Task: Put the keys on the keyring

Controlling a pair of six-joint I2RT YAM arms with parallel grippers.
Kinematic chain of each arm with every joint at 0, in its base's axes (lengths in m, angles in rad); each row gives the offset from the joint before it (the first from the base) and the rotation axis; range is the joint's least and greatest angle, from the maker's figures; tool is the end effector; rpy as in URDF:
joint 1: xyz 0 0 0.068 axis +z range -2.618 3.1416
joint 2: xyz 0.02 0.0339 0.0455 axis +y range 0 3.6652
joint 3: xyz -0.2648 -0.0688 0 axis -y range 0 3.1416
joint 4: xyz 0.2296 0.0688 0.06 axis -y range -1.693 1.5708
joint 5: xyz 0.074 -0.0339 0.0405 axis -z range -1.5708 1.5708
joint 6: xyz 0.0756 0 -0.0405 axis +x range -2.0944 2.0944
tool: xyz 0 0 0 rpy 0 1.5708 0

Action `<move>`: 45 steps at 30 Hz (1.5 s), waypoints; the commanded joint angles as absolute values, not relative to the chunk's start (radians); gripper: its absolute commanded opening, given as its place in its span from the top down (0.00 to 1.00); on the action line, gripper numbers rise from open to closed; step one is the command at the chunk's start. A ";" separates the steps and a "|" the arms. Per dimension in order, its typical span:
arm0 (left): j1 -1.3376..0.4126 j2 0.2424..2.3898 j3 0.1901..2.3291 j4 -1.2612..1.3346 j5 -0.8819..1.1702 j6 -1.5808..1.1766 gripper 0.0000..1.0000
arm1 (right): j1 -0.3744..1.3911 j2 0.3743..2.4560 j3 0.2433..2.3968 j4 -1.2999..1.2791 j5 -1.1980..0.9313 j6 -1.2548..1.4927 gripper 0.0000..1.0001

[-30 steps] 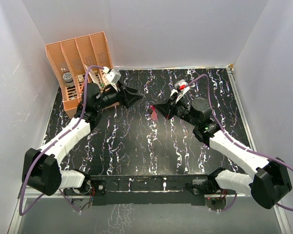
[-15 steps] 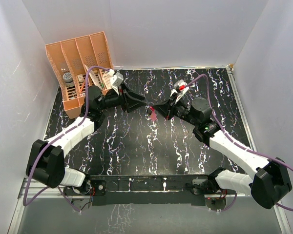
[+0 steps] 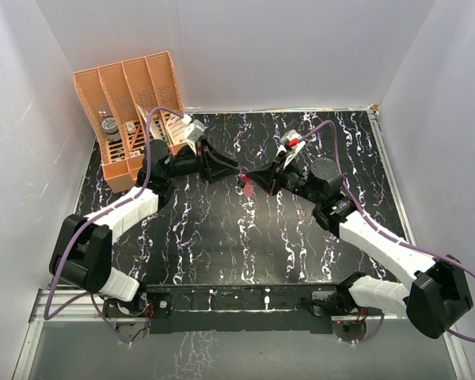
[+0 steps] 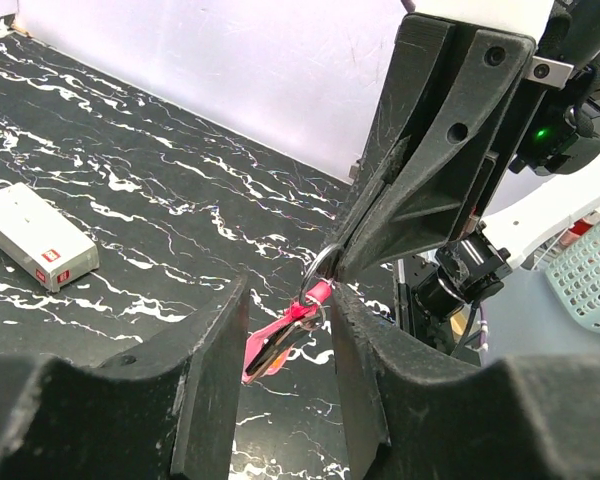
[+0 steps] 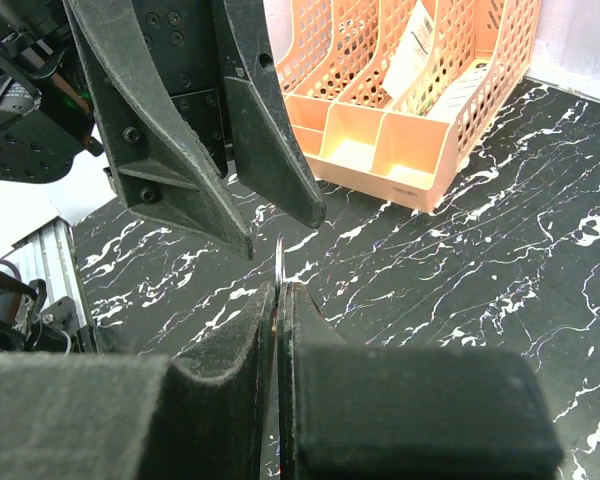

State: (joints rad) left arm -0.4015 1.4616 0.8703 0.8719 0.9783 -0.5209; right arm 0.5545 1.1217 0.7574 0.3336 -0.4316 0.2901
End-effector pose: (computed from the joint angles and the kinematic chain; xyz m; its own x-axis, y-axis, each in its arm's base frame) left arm 0.2764 -0.1855 0.3307 -0.2526 -0.1947 -0.9478 0.9526 0.1218 -0.2789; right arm 0.2244 0.1762 0.3219 -0.2635 0.1424 -0.9541 -0.7914 0.5336 0.2982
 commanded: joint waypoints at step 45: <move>-0.451 1.476 0.956 0.836 1.036 -0.503 1.00 | 0.551 1.182 0.839 0.437 -0.398 0.311 0.98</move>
